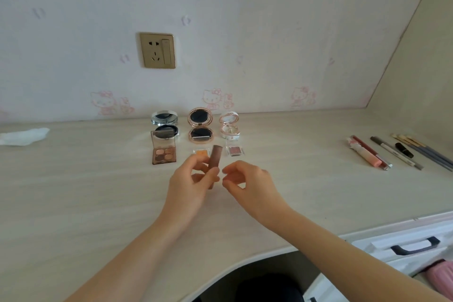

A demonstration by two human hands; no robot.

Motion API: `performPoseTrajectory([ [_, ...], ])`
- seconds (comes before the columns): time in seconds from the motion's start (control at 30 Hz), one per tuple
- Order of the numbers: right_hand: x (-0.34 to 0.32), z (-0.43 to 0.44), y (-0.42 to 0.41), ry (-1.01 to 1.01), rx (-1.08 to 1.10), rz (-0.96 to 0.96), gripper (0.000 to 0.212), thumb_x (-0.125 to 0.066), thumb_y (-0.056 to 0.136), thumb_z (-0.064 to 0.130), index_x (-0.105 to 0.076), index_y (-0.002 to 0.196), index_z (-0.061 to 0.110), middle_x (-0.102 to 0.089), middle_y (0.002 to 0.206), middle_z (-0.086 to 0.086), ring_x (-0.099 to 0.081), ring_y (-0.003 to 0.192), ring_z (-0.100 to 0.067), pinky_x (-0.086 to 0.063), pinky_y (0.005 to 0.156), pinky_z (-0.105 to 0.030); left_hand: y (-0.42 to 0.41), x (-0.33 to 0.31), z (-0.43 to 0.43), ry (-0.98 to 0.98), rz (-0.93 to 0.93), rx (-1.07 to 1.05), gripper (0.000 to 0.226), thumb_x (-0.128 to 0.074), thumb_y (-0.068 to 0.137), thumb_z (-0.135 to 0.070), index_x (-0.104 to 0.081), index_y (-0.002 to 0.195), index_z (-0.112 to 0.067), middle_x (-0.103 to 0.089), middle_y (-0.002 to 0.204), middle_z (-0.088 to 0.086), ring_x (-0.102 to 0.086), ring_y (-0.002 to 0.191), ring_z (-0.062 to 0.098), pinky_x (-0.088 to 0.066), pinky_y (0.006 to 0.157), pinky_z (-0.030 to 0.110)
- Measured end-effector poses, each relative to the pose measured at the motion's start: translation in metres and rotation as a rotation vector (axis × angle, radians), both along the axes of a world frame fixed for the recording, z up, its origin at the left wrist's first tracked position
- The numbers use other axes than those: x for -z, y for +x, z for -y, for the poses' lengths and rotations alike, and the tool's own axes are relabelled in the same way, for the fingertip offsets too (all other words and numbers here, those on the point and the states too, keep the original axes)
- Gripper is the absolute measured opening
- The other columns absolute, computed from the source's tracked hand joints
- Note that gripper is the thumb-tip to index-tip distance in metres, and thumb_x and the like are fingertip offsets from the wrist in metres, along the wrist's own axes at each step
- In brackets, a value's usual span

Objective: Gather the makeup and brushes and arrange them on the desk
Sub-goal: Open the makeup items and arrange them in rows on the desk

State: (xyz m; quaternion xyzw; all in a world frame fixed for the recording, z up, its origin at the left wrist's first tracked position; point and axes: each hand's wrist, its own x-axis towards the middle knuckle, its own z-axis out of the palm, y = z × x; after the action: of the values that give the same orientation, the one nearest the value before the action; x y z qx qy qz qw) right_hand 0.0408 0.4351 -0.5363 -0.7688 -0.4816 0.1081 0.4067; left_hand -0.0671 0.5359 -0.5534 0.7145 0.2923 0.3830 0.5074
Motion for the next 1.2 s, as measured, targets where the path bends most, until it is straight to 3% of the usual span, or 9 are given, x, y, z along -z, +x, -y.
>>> performPoseTrajectory([
  [0.17, -0.014, -0.001, 0.010, 0.001, -0.025, -0.037, 0.047, -0.064, 0.086, 0.025, -0.045, 0.129, 0.027, -0.062, 0.093, 0.016, -0.063, 0.083, -0.004, -0.043, 0.069, -0.005, -0.003, 0.003, -0.001, 0.492, -0.149, 0.051, 0.018, -0.070, 0.085, -0.014, -0.062, 0.100, -0.019, -0.053, 0.096, -0.009, -0.058, 0.078, 0.001, -0.040, 0.068, 0.006],
  [0.23, -0.014, -0.002, 0.014, -0.026, -0.061, 0.005, 0.040, -0.061, 0.089, 0.023, -0.049, 0.127, 0.024, -0.061, 0.088, 0.019, -0.062, 0.082, -0.005, -0.042, 0.070, -0.004, -0.003, 0.002, 0.000, 0.600, -0.193, 0.097, 0.016, -0.067, 0.087, -0.014, -0.061, 0.101, -0.017, -0.049, 0.100, -0.012, -0.055, 0.085, -0.002, -0.041, 0.073, 0.006],
  [0.37, -0.011, 0.000, 0.022, -0.138, -0.165, 0.223, 0.022, -0.052, 0.095, 0.021, -0.065, 0.112, 0.019, -0.068, 0.101, 0.006, -0.060, 0.094, -0.011, -0.045, 0.081, -0.019, -0.005, 0.004, 0.001, 0.666, -0.289, 0.155, 0.018, -0.061, 0.091, -0.015, -0.055, 0.107, -0.019, -0.047, 0.105, -0.013, -0.052, 0.088, 0.002, -0.043, 0.076, 0.017],
  [0.5, -0.006, 0.001, 0.028, -0.192, -0.232, 0.399, 0.024, -0.049, 0.097, 0.026, -0.060, 0.119, 0.022, -0.063, 0.106, 0.004, -0.055, 0.095, -0.012, -0.045, 0.084, -0.026, -0.006, 0.005, -0.001, 0.689, -0.457, 0.170, 0.021, -0.047, 0.099, -0.023, -0.048, 0.120, -0.019, -0.044, 0.102, -0.011, -0.043, 0.096, 0.007, -0.035, 0.082, 0.020],
  [0.57, -0.004, 0.002, 0.029, -0.205, -0.229, 0.517, 0.026, -0.045, 0.099, 0.030, -0.056, 0.122, 0.023, -0.059, 0.109, 0.004, -0.052, 0.101, -0.015, -0.046, 0.085, -0.033, -0.004, 0.008, -0.003, 0.788, -0.522, 0.186, 0.017, -0.044, 0.100, -0.020, -0.052, 0.114, -0.015, -0.049, 0.101, -0.006, -0.045, 0.094, 0.012, -0.039, 0.084, 0.026],
  [0.63, -0.001, 0.002, 0.030, -0.194, -0.223, 0.664, 0.028, -0.043, 0.100, 0.031, -0.055, 0.123, 0.020, -0.059, 0.110, 0.003, -0.052, 0.102, -0.018, -0.047, 0.083, -0.032, -0.002, 0.012, -0.005, 0.922, -0.573, 0.164, 0.016, -0.042, 0.098, -0.019, -0.057, 0.102, -0.013, -0.055, 0.093, 0.000, -0.050, 0.085, 0.018, -0.048, 0.074, 0.036],
  [0.73, 0.005, 0.000, 0.031, -0.132, -0.237, 0.853, 0.019, -0.054, 0.095, 0.027, -0.063, 0.107, 0.015, -0.064, 0.092, -0.001, -0.058, 0.083, -0.023, -0.052, 0.067, -0.034, -0.001, 0.015, -0.008, 1.041, -0.606, 0.076, 0.028, -0.032, 0.093, -0.027, -0.057, 0.087, -0.015, -0.054, 0.079, -0.001, -0.053, 0.070, 0.020, -0.048, 0.057, 0.034],
  [0.83, 0.011, -0.002, 0.035, -0.043, -0.219, 0.899, 0.011, -0.063, 0.089, 0.024, -0.064, 0.095, 0.015, -0.063, 0.080, 0.001, -0.058, 0.069, -0.021, -0.052, 0.056, -0.033, -0.002, 0.013, -0.008, 1.135, -0.638, 0.028, 0.029, -0.030, 0.092, -0.030, -0.055, 0.085, -0.017, -0.051, 0.074, -0.002, -0.050, 0.065, 0.020, -0.043, 0.052, 0.031],
  [1.2, 0.019, 0.002, 0.038, -0.010, -0.226, 0.911, 0.027, -0.038, 0.098, 0.034, -0.061, 0.103, 0.021, -0.061, 0.087, 0.006, -0.055, 0.077, -0.017, -0.049, 0.064, -0.030, -0.007, 0.008, -0.012, 1.105, -0.651, 0.133, 0.025, -0.035, 0.093, -0.044, -0.048, 0.094, -0.022, -0.056, 0.064, -0.007, -0.049, 0.067, 0.019, -0.040, 0.058, 0.032],
])
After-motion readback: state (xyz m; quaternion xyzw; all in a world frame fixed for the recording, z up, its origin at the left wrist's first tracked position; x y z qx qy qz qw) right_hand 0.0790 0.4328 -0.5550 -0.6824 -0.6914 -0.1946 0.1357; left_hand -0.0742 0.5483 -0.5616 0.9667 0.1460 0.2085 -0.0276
